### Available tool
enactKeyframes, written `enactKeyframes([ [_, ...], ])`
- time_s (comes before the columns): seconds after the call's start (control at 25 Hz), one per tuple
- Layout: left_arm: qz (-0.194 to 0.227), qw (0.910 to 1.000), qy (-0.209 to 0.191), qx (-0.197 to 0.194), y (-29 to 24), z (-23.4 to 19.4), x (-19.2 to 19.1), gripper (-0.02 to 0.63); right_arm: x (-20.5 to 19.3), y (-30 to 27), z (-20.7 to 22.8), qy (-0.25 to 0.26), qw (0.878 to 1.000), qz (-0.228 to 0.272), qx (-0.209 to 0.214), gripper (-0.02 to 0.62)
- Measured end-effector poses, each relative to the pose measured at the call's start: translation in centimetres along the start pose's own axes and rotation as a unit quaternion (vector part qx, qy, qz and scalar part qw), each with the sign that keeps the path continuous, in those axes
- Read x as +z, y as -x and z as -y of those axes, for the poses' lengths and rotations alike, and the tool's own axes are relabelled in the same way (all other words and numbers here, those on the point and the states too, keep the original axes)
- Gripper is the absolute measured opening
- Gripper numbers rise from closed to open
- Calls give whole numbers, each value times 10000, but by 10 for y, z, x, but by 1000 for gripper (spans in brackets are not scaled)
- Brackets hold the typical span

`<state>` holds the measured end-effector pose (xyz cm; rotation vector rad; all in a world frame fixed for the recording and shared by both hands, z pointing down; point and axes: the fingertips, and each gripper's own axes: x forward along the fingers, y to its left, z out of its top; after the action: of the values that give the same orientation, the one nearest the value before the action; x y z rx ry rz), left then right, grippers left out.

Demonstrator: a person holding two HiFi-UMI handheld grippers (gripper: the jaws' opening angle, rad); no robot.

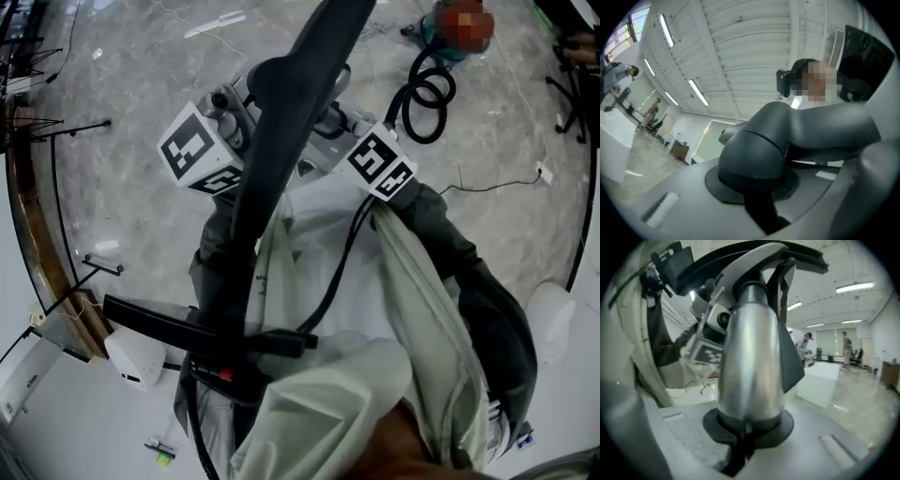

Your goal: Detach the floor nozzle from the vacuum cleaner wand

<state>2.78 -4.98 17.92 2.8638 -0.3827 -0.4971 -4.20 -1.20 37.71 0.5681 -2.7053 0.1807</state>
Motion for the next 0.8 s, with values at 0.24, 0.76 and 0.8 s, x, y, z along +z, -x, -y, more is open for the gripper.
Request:
enactKeyframes([
  [0.24, 48, 9885, -196, -1500, 10, 47, -4, 74, -2, 27, -55, 152, 9527, 145, 3032, 40],
  [0.76, -92, 9984, 177, -526, 7, 15, -12, 69, -10, 5, -27, -144, 9934, 1, 1134, 37],
  [0.8, -113, 9989, 176, -424, 6, 12, -13, 71, -10, 2, -20, -146, 9976, -11, 675, 37],
])
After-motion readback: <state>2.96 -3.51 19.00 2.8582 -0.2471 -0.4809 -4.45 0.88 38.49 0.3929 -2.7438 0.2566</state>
